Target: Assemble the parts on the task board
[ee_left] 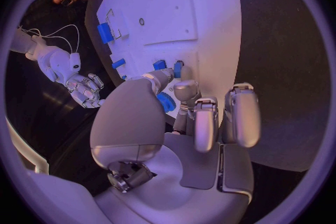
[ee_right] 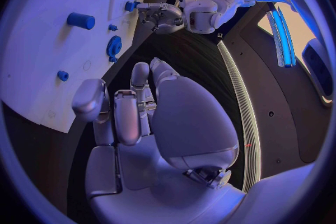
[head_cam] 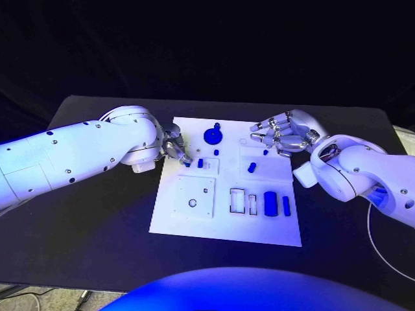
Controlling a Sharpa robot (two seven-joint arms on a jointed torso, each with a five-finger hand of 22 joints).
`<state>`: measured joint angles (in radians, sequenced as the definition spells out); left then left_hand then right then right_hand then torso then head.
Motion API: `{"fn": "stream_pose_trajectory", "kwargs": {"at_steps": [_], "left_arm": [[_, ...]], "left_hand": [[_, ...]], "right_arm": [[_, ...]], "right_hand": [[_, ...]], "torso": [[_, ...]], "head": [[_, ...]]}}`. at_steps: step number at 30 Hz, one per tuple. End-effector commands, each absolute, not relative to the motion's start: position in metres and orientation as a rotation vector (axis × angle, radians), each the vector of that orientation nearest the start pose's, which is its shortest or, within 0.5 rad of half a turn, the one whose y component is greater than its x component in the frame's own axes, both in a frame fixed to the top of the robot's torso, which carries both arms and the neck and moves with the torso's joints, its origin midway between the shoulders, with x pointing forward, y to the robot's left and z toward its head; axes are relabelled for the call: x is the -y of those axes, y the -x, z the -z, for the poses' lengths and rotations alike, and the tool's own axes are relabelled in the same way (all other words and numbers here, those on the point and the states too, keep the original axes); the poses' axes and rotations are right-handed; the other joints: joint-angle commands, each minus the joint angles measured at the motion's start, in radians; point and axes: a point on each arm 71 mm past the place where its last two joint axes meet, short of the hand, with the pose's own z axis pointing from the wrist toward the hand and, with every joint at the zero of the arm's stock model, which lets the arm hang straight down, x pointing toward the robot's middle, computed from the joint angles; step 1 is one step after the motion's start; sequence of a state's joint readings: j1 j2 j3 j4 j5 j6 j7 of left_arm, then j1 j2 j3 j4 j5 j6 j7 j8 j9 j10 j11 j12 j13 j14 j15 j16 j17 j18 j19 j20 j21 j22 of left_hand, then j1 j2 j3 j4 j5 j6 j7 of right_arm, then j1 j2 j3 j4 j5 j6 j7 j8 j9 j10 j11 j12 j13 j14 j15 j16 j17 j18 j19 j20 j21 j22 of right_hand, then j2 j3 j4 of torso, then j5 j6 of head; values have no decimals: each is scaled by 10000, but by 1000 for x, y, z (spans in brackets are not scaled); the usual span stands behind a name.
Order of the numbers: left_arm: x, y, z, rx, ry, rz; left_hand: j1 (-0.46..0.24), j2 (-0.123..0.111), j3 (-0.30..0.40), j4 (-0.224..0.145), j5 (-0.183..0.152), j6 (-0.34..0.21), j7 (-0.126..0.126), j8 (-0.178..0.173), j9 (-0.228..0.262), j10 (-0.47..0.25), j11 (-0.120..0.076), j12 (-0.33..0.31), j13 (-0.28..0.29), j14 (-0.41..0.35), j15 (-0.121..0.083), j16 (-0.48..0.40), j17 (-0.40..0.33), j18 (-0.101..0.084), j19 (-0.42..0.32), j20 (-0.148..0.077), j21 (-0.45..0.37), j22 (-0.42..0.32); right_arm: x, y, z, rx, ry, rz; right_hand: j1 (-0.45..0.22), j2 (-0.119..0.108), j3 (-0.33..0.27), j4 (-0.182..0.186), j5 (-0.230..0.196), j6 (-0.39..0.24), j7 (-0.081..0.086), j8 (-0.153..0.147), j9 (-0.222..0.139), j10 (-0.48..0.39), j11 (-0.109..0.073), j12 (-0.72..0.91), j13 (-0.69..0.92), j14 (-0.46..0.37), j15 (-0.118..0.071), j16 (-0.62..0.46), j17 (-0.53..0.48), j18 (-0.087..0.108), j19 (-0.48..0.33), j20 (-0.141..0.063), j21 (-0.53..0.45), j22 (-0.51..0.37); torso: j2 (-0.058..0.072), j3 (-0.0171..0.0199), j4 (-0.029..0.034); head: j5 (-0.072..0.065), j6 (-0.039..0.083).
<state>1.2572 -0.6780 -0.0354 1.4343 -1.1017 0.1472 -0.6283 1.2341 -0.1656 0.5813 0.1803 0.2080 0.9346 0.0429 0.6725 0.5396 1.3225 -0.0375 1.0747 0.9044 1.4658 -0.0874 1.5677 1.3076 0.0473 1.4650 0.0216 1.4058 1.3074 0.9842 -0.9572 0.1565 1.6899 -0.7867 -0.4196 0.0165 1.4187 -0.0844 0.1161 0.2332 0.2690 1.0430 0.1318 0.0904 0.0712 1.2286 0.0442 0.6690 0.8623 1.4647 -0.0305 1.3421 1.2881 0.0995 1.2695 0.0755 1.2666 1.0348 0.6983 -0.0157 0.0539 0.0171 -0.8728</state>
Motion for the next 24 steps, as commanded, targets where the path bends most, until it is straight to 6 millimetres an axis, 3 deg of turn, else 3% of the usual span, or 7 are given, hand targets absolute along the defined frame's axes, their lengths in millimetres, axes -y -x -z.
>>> {"fn": "stream_pose_trajectory", "kwargs": {"at_steps": [1, 24], "left_arm": [[-162, -500, 205, -22989, 1151, 3260], [-164, -498, 209, -23342, 628, 2837]], "left_hand": [[2, 78, 1205, -1158, 31, 14, -82, 44, 5, 78, 3, 27, 6, 1050, -10, 31, 2632, -9, 210, 26, 29, 1156], [-2, 67, 1242, -1210, 37, 27, -86, 44, -4, 96, -2, 34, 16, 1050, -16, 31, 2632, -18, 229, 21, 61, 1187]], "right_arm": [[217, -445, 197, -16761, -5973, -11143], [216, -445, 198, -16808, -5964, -11158]], "right_hand": [[-110, 22, 5, 29, -14, -49, -2, -3, 9, -45, -27, 17, -13, 468, -9, -54, -12, 112, -50, 27, -61, -10], [-110, 22, 5, 29, -14, -49, -2, -3, 9, -45, -27, 17, -13, 468, -9, -54, -12, 112, -50, 27, -61, -10]], "torso": [[3, 6, 3], [-1, 2, 2]], "head": [[8, 2], [-1, 2]]}}
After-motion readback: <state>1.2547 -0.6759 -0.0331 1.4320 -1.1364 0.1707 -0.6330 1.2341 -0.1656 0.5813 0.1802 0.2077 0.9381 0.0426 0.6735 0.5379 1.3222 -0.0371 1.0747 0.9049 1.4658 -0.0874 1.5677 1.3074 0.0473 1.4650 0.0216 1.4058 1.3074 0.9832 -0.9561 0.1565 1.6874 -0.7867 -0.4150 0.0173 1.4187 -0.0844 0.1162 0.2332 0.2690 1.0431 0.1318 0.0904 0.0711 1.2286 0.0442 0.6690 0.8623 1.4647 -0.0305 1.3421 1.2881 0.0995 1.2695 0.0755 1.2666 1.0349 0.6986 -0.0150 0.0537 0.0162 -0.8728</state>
